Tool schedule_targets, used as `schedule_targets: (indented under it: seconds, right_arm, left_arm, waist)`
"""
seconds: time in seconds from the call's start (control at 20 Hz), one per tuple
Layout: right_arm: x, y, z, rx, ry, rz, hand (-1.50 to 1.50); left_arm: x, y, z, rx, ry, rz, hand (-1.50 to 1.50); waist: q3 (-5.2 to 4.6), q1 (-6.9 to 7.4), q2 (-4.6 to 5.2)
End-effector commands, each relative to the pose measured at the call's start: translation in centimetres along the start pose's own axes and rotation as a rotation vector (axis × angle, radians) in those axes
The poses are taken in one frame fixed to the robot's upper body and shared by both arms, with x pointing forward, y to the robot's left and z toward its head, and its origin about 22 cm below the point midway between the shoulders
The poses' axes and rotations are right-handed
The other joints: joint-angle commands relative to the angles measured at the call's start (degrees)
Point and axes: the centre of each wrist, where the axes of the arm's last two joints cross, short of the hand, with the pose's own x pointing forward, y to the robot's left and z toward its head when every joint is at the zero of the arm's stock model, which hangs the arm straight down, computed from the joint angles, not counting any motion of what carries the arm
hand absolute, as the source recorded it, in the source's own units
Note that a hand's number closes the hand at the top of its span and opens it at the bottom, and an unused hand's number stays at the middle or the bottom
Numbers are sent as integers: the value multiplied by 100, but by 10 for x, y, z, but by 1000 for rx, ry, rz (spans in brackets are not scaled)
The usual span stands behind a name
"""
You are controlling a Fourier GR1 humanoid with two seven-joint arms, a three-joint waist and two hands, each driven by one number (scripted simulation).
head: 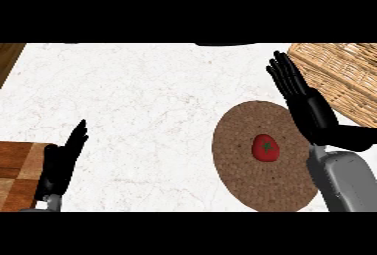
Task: Pick the tomato from the placemat and place it in the basket
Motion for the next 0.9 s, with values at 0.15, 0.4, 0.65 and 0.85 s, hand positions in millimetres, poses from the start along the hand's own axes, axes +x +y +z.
schedule_targets:
  seconds: [0.15,0.4,0.65,0.85]
  right_arm:
    - [-3,-5,-21,-27,-3,-171,150]
    - [-8,69,-20,255,-37,-177,150]
    - [3,122,-17,137,24,116,-150]
    - [23,72,-27,78,129,510,-150]
  left_arm:
    - [-29,-10,8,-37,137,76,0]
    - [-35,-23,13,-80,247,130,0]
    - [-40,-4,12,-57,276,150,0]
    - [-43,-4,20,-40,273,139,0]
  waist:
    - [-230,307,-215]
    - [-230,333,-220]
    - [-245,229,-258]
    - [-265,88,-326]
